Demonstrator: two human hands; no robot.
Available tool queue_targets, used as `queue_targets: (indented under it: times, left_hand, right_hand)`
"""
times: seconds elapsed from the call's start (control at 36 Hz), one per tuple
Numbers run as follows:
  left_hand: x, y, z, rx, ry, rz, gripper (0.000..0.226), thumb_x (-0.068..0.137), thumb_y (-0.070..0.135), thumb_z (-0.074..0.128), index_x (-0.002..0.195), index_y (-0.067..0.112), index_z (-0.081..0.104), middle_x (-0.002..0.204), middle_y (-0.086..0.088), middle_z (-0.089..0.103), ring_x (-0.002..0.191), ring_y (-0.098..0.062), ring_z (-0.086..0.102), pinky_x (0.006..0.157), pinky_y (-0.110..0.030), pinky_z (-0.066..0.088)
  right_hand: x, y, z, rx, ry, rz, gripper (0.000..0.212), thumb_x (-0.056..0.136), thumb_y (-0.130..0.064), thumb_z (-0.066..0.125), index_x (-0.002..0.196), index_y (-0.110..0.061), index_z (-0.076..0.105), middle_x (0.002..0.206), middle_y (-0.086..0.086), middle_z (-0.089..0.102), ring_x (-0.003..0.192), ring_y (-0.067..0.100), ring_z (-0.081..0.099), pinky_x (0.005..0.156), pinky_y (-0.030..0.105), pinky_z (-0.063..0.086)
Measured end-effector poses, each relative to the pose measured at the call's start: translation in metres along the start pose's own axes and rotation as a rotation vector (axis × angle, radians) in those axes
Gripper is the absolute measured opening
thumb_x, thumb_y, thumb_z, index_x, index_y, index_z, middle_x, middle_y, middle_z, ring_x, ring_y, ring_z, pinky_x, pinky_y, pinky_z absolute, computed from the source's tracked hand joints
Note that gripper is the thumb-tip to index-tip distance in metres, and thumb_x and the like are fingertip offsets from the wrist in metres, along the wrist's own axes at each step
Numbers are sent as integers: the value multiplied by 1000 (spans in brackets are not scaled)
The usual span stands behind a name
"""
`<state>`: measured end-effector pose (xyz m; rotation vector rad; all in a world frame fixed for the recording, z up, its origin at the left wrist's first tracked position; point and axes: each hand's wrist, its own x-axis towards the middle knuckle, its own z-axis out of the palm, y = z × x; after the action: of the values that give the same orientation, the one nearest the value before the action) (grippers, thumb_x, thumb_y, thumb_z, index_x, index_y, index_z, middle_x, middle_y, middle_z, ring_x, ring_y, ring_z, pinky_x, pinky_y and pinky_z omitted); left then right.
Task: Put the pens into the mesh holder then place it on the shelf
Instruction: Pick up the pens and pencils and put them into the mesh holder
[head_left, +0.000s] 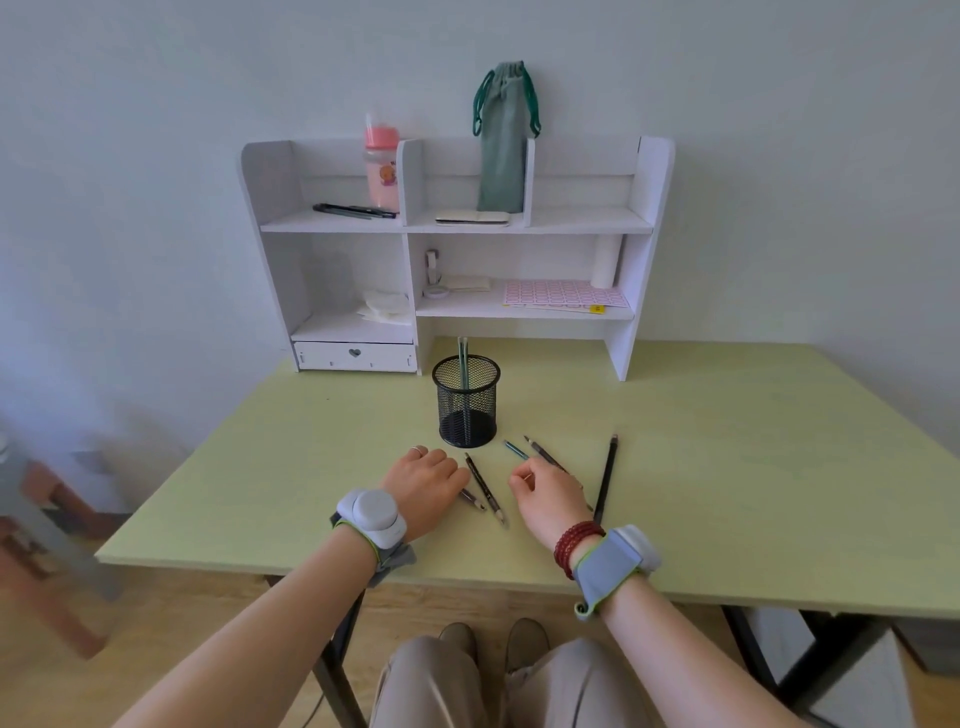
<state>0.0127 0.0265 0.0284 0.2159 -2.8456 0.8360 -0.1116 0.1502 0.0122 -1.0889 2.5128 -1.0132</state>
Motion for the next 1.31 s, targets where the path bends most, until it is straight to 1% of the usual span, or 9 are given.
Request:
queue_targets:
  times: [0.19, 0.33, 0.75, 0.83, 0.89, 0.94, 1.11, 1.22, 1.31]
  left_hand:
    - [-2, 2, -4, -9, 6, -34, 23, 41, 19, 81, 57, 22, 65, 52, 7, 61, 50, -12, 60, 49, -15, 47]
    - [0, 4, -6, -20, 2, -50, 23, 41, 22, 81, 57, 22, 65, 53, 8, 61, 51, -12, 61, 50, -15, 48]
    - [0, -1, 11, -105, 90, -91, 28, 38, 17, 84, 61, 20, 68, 58, 6, 63, 52, -12, 60, 43, -16, 46]
    - [1, 0, 5, -343, 134, -215, 23, 50, 9, 84, 67, 13, 69, 63, -1, 65, 56, -19, 62, 43, -20, 47]
    - [3, -3, 1, -622, 182, -336, 14, 73, 3, 66, 87, 3, 67, 84, -12, 66, 75, -27, 62, 59, -30, 51]
    - [6, -9, -6, -817, 185, -450, 16, 81, 6, 56, 96, 3, 62, 92, -14, 63, 82, -31, 59, 71, -37, 49]
    - [28, -33, -21, -1228, 424, -735, 16, 78, 10, 65, 91, 14, 58, 75, -1, 65, 67, -15, 61, 65, -23, 48]
    - [43, -54, -25, -1452, 506, -815, 39, 77, 12, 67, 100, 35, 44, 75, 2, 64, 66, -14, 65, 66, -30, 52]
    - [53, -69, -28, -1509, 540, -850, 31, 78, 10, 65, 96, 29, 48, 78, -2, 66, 69, -19, 68, 68, -35, 54]
  right_hand:
    - [-10, -10, 3, -99, -109, 4, 36, 86, -37, 56, 117, -18, 52, 120, 6, 51, 105, 24, 56, 88, 34, 49]
    - [-15, -13, 2, -131, -178, 22, 46, 81, -33, 61, 123, -17, 48, 124, 7, 48, 112, 26, 52, 91, 33, 46]
    - [-13, -15, 0, -204, -90, 36, 27, 91, -11, 45, 114, -4, 57, 116, 14, 62, 105, 29, 60, 87, 34, 52]
    - [-11, -15, -7, -164, -61, 42, 28, 90, -11, 45, 110, -3, 62, 111, 14, 66, 101, 29, 63, 85, 32, 53]
    - [-8, -15, -15, -141, -8, 35, 28, 89, -11, 45, 109, -3, 64, 110, 15, 65, 99, 30, 63, 85, 32, 52]
    - [-4, -16, -26, -127, 35, 22, 29, 90, -14, 46, 111, -5, 64, 114, 16, 59, 101, 31, 61, 89, 31, 48]
    - [17, -25, -66, -111, 84, -71, 27, 94, -13, 44, 113, -11, 62, 121, 13, 49, 105, 29, 57, 97, 24, 37]
    - [34, -38, -90, -83, 100, -140, 24, 94, -8, 45, 109, -9, 64, 118, 13, 62, 109, 27, 57, 92, 25, 40]
    - [47, -50, -103, -53, 128, -175, 23, 94, -10, 46, 108, -11, 65, 114, 9, 67, 107, 24, 58, 84, 22, 39]
